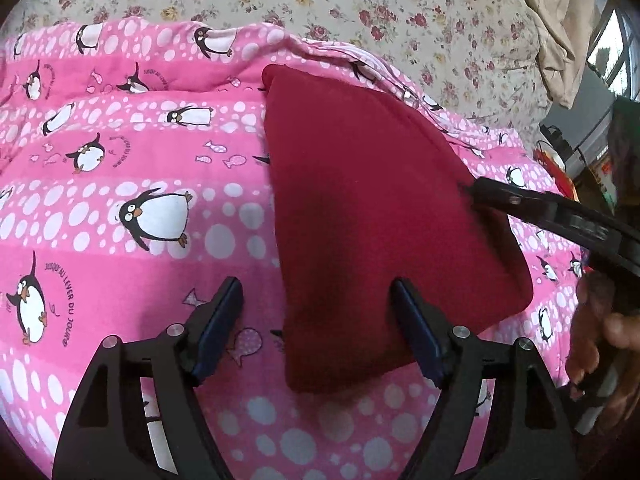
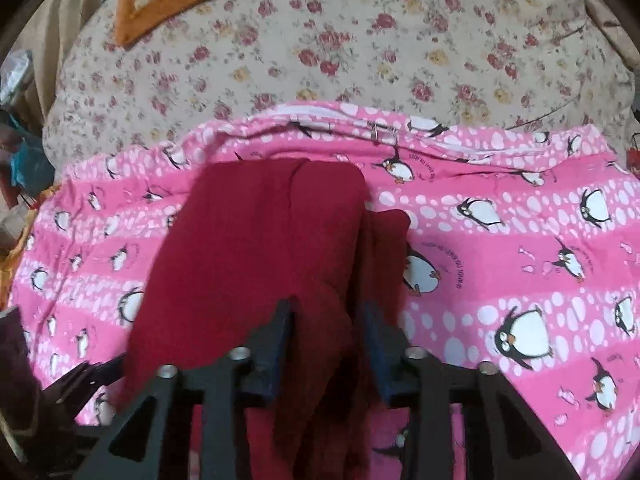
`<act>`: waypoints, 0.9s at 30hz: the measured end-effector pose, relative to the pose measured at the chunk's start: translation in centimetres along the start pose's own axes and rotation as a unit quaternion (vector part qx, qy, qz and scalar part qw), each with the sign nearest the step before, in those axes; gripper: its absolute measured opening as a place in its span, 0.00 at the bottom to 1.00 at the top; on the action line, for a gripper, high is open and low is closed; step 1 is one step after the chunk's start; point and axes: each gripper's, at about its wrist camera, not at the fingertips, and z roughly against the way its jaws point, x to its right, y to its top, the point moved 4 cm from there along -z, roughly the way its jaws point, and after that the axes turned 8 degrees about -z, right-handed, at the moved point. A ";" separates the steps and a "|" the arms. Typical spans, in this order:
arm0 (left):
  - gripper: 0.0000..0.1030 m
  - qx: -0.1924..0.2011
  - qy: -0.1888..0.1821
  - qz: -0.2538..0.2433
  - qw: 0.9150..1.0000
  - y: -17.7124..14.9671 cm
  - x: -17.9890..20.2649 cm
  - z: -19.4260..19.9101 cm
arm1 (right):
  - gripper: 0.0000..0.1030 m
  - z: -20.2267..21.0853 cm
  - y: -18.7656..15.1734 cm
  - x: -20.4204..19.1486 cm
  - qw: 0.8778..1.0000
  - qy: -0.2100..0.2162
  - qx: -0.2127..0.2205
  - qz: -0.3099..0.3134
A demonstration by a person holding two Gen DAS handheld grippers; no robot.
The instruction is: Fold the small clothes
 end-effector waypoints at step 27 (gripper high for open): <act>0.85 -0.008 -0.083 0.039 0.996 2.4 -1.3 -1.6 | 0.92 -6.5 0.8 3.0 0.982 0.148 -0.048 -0.107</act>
